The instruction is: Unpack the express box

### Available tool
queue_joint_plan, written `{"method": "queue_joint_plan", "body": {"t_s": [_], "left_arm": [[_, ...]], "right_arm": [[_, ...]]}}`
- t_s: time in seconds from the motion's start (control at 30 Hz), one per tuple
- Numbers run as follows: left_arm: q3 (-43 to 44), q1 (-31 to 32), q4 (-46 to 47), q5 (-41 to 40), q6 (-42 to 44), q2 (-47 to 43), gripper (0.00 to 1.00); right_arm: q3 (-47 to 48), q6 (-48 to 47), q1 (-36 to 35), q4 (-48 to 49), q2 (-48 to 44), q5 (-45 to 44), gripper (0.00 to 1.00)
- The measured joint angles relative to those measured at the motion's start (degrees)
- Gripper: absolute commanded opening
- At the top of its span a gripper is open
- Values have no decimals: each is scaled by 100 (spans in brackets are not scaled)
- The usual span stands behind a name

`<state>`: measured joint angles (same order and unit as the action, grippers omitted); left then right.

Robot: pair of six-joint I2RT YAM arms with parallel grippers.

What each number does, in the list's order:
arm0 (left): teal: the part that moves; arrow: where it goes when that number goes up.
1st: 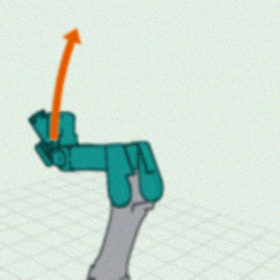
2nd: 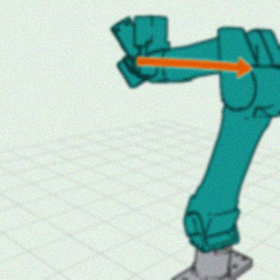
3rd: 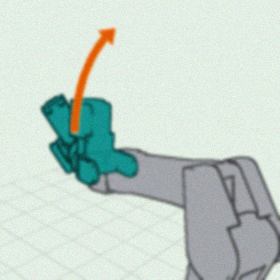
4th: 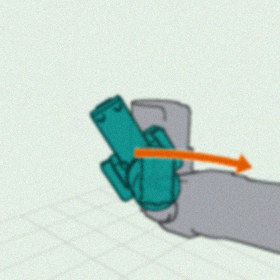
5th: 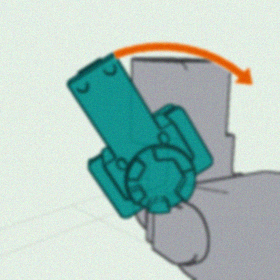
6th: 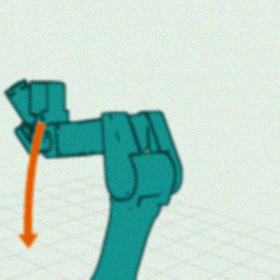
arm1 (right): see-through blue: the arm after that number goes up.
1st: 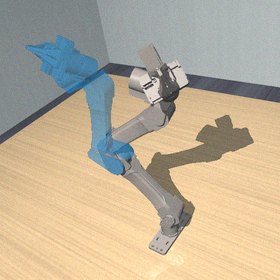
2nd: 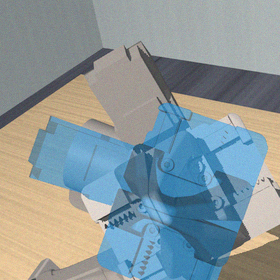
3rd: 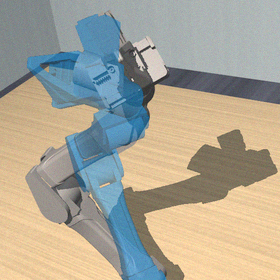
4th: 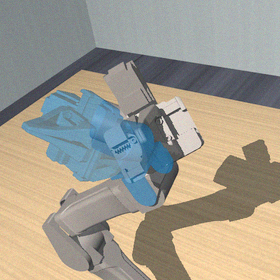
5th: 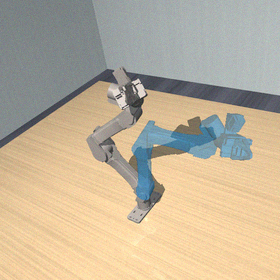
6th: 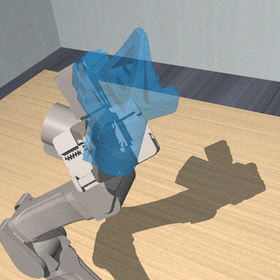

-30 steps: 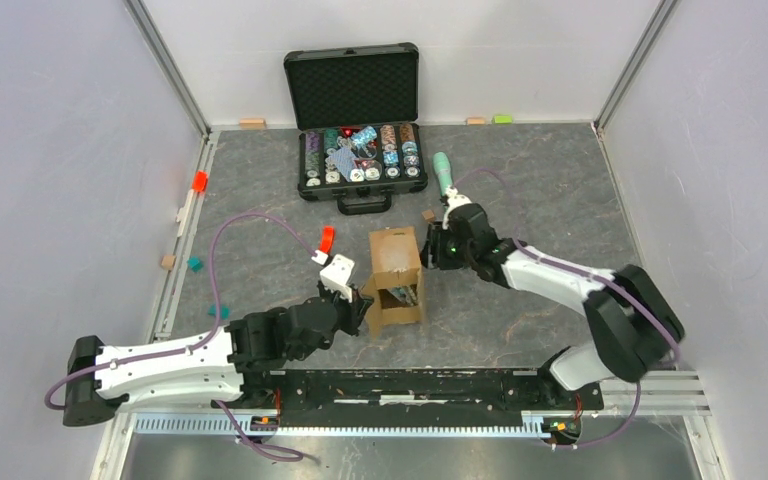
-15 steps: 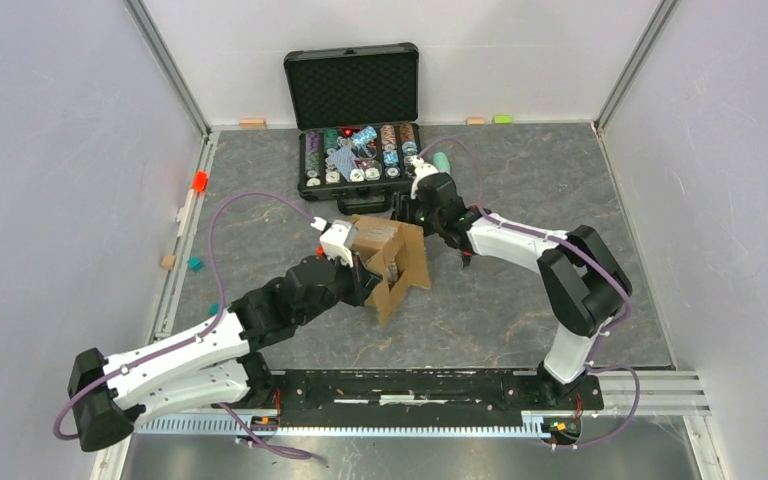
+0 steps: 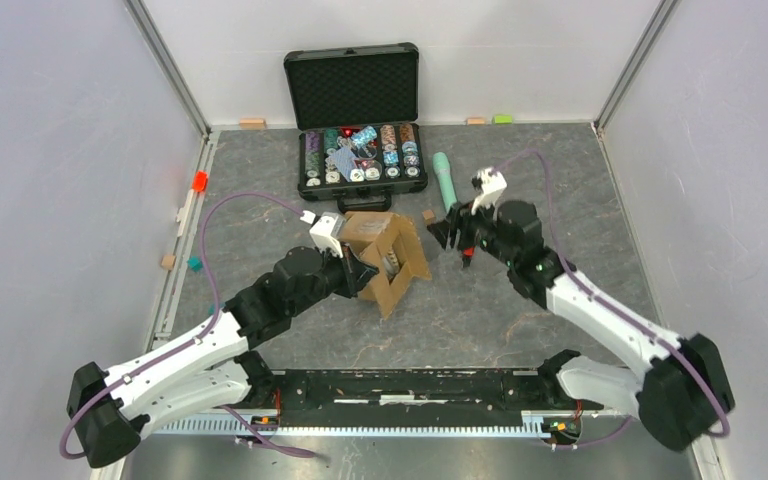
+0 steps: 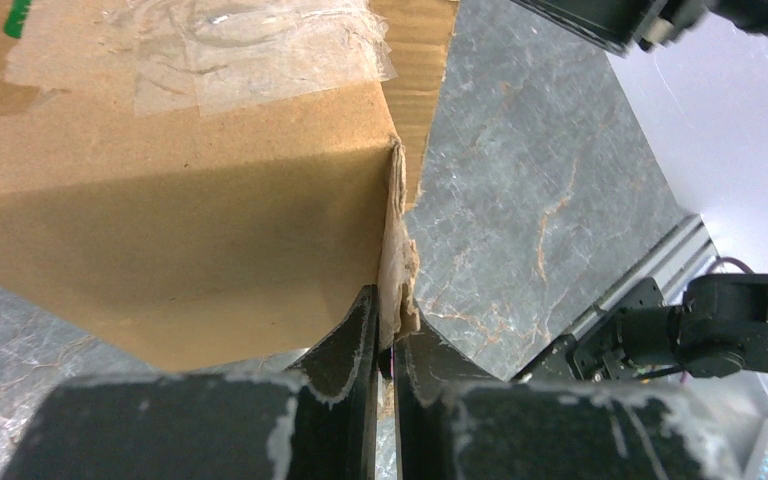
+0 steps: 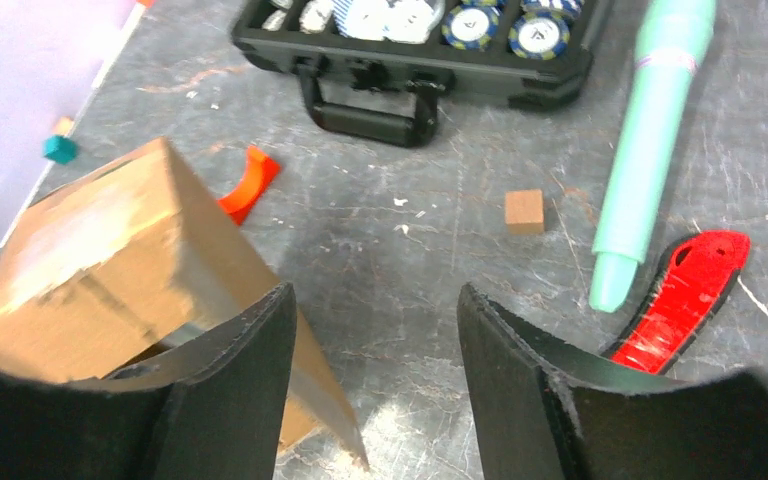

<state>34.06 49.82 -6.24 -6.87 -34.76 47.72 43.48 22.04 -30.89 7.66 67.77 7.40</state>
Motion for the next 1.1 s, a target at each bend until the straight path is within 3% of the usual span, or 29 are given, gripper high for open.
{"method": "queue_joint_plan", "body": {"t_s": [0.17,0.3,0.53,1.1], "left_arm": [[9,-122,15,295,4,37,2],[92,-188,11,514,7,173,2],[221,-221,-133,713,28,291,2],[393,-476,-444,1314,372,356,2]], "right_arm": [[-1220,-404,-509,739,-1040,345,47],[-1727,-535,-835,1320,-1091,662,46],[-1845,-695,-1290,2323,-293,758,45],[-1738,-601,-1650,3976,1213,424,42]]}}
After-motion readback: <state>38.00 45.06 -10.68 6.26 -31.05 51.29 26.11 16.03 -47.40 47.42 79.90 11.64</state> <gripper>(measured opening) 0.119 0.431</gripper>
